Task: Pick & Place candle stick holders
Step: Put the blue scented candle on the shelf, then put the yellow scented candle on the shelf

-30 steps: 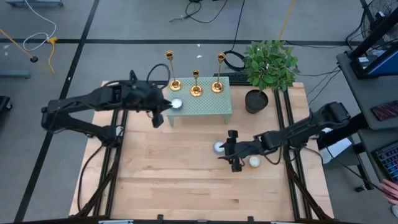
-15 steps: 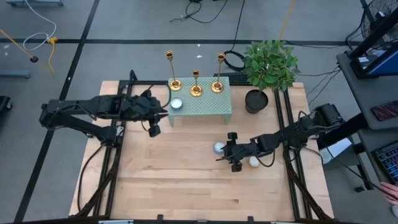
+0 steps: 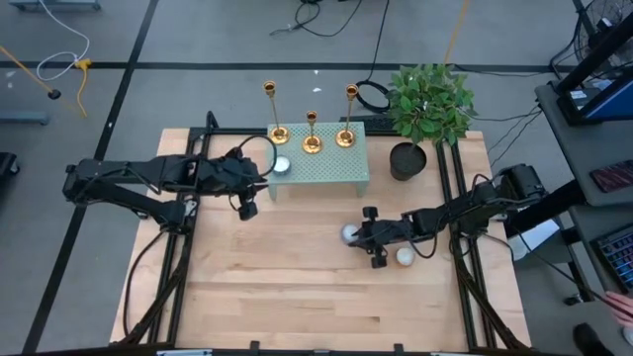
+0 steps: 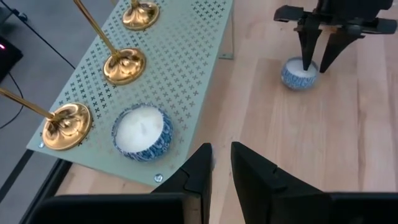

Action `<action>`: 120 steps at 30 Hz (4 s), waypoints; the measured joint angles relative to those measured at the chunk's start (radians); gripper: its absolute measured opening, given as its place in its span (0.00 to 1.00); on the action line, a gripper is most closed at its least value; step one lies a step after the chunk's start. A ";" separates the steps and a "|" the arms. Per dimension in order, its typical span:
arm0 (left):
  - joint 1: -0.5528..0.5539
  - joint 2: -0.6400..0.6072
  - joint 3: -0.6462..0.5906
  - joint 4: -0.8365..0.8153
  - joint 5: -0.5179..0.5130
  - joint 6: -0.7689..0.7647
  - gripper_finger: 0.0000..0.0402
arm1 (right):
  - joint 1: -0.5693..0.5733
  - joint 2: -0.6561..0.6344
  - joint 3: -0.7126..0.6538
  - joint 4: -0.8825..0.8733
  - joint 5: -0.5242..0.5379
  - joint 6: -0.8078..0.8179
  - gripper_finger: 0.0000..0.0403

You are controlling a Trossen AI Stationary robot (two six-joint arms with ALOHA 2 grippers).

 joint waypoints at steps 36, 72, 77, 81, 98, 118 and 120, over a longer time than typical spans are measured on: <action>0.000 0.000 0.000 0.022 0.001 0.000 0.17 | -0.062 -0.116 0.261 0.069 0.061 0.038 0.00; 0.000 0.000 0.000 0.042 0.001 0.002 0.17 | -0.465 0.183 0.713 -0.342 -0.187 0.171 0.01; 0.000 0.000 0.000 0.042 0.001 0.002 0.17 | -0.465 0.200 0.714 -0.329 -0.186 0.170 0.01; 0.000 0.000 0.000 0.042 0.001 0.002 0.17 | -0.465 0.200 0.714 -0.320 -0.186 0.171 0.03; 0.000 0.000 0.000 0.042 0.001 0.002 0.17 | -0.471 0.203 0.712 -0.283 -0.184 0.154 0.22; 0.000 0.000 0.000 0.040 0.011 -0.003 0.17 | -0.433 0.088 0.712 -0.386 -0.184 -0.009 0.42; 0.000 0.000 0.000 0.040 0.012 -0.003 0.17 | -0.408 0.054 0.712 -0.486 -0.185 -0.055 0.42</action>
